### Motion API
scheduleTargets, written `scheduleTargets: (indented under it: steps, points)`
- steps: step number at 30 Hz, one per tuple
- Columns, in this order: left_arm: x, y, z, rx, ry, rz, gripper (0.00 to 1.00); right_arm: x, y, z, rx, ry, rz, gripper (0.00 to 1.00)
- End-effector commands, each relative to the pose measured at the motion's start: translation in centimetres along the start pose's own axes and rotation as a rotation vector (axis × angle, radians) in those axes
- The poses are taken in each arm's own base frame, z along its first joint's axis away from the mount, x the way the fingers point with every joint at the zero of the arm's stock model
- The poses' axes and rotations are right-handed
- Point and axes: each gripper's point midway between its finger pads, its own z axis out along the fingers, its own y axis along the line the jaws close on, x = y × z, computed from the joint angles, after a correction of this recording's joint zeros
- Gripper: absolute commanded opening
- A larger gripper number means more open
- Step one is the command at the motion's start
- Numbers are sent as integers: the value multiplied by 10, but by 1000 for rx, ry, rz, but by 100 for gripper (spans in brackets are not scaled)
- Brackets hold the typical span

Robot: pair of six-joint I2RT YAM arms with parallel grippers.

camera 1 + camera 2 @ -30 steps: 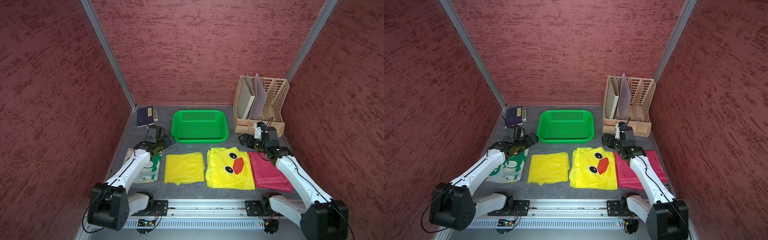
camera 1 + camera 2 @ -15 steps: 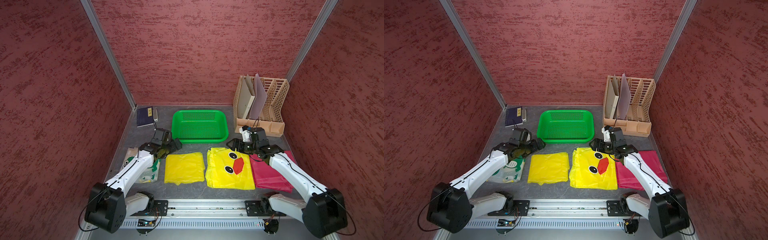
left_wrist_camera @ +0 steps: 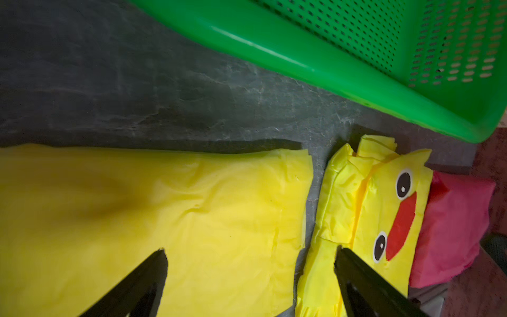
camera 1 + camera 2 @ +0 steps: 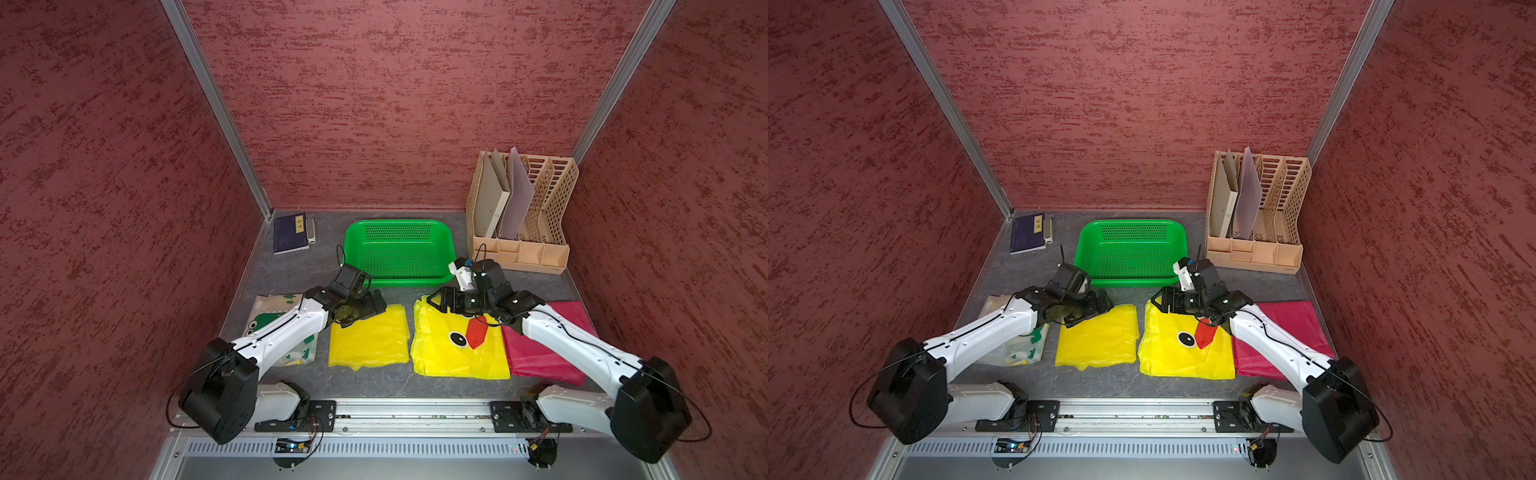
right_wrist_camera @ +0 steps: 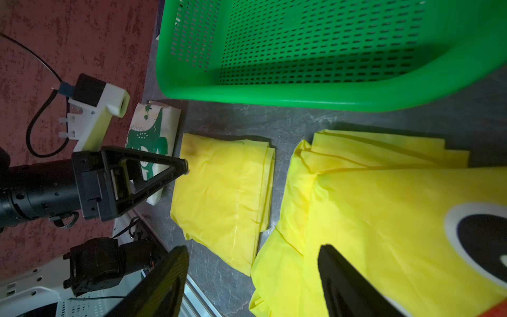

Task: Put the folded raincoat in the basket
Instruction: Pick up the raincoat from the center of the board.

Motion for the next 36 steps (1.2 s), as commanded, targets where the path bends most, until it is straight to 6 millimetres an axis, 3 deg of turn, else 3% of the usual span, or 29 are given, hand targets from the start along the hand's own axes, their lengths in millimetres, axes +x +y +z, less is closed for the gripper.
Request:
scheduleTargets:
  steps: [1, 7, 17, 22, 28, 36]
  points:
    - [1, 33, -23, -129, -71, -42, 100, 8, 6, 15, 4, 1, -4, 80]
    - [12, 61, -44, -209, -67, -41, 99, 24, 27, 43, -13, 65, -54, 80]
    - [23, 82, -29, -114, -55, -118, 99, 50, 42, 96, 32, 169, -132, 78]
    - [23, 77, -16, -64, -41, -112, 99, 56, 34, 110, 82, 190, -116, 78]
    - [23, 104, -13, -185, -54, -122, 99, 60, 22, 115, 137, 203, -95, 79]
    - [27, 111, -9, -177, -49, -108, 99, 68, 7, 128, 195, 245, -63, 79]
